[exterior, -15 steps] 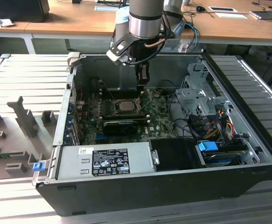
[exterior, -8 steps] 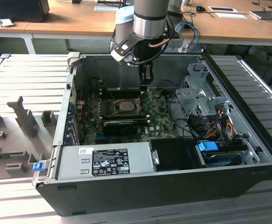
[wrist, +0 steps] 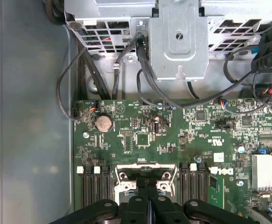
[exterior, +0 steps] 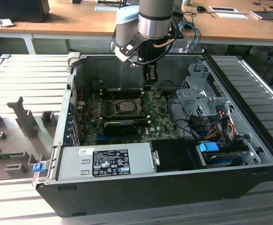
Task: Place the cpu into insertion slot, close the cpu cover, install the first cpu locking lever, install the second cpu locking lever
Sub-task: 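Close the cpu cover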
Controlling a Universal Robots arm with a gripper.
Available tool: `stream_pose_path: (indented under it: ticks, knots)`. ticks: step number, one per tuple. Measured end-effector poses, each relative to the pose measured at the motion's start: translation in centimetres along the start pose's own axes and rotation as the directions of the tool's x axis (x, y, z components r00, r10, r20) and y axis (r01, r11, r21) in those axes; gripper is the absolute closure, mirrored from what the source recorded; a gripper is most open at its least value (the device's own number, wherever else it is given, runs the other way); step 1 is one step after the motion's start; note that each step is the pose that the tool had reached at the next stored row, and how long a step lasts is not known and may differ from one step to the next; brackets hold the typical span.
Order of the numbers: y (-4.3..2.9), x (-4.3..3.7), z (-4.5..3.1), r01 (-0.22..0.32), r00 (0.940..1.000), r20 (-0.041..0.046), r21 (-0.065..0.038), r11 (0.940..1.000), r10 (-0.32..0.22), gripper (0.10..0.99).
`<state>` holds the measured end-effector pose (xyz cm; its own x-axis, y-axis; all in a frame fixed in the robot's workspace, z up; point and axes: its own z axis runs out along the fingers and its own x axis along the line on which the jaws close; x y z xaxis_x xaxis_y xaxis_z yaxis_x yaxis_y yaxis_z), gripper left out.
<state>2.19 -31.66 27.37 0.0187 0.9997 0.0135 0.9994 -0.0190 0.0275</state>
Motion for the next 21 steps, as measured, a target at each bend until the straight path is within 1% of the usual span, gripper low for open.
stream_pose_path:
  ticks: [2,7,9,11,14,16,21]
  knots:
    - [0.42,0.04,0.01,0.000,1.0000,0.0000,0.000,1.0000,0.000,0.980]
    - [1.07,0.26,0.14,0.000,1.0000,0.0000,0.000,1.0000,0.000,0.980]
    - [1.42,0.46,0.30,0.004,1.0000,-0.0002,0.000,1.0000,-0.004,0.980]
    - [1.56,0.52,0.38,0.008,1.0000,-0.0003,0.000,1.0000,-0.008,0.980]
    - [2.00,0.70,0.52,0.014,0.9999,-0.0004,0.001,0.9999,-0.014,0.980]
    - [2.13,0.77,0.58,0.018,0.9998,-0.0005,0.001,0.9998,-0.018,0.980]
    - [2.96,0.86,0.91,0.024,0.9997,-0.0007,0.001,0.9997,-0.024,0.980]
